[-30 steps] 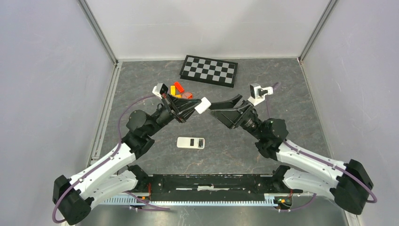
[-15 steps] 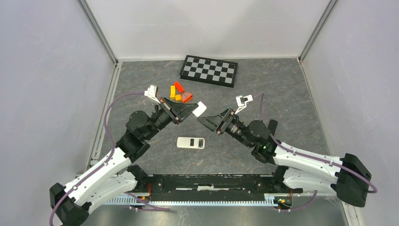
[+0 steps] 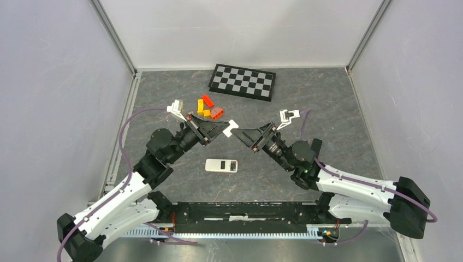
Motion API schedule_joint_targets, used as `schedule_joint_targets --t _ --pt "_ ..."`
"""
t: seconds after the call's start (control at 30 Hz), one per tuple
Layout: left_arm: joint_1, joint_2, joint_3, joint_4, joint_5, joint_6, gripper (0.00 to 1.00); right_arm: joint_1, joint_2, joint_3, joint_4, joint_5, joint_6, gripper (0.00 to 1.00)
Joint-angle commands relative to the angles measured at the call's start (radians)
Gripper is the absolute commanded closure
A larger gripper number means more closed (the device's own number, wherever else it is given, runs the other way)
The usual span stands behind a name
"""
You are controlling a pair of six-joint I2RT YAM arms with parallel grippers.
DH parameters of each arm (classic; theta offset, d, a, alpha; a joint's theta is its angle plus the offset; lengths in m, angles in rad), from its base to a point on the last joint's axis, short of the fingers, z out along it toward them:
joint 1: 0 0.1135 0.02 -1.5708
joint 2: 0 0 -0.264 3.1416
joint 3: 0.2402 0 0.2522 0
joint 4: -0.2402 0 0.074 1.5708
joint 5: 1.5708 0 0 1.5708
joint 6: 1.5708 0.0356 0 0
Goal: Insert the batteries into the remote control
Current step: Adjust the battery cover.
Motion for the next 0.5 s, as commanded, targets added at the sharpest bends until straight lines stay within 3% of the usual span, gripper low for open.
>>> schedule_joint_targets --t 0.0,0.1,0.47 --pt "-0.003 -0.013 0.007 0.041 -0.007 0.010 0.98 0.006 0.005 0.024 0.020 0.048 0.033 0.46" --pt "-0.002 -0.017 0.002 0.045 -0.002 -0.004 0.98 0.007 0.014 0.018 0.038 0.057 0.054 0.57" --pt "-0.003 -0.016 -0.016 0.066 0.015 -0.022 0.98 0.006 0.053 0.022 0.095 0.022 0.076 0.75"
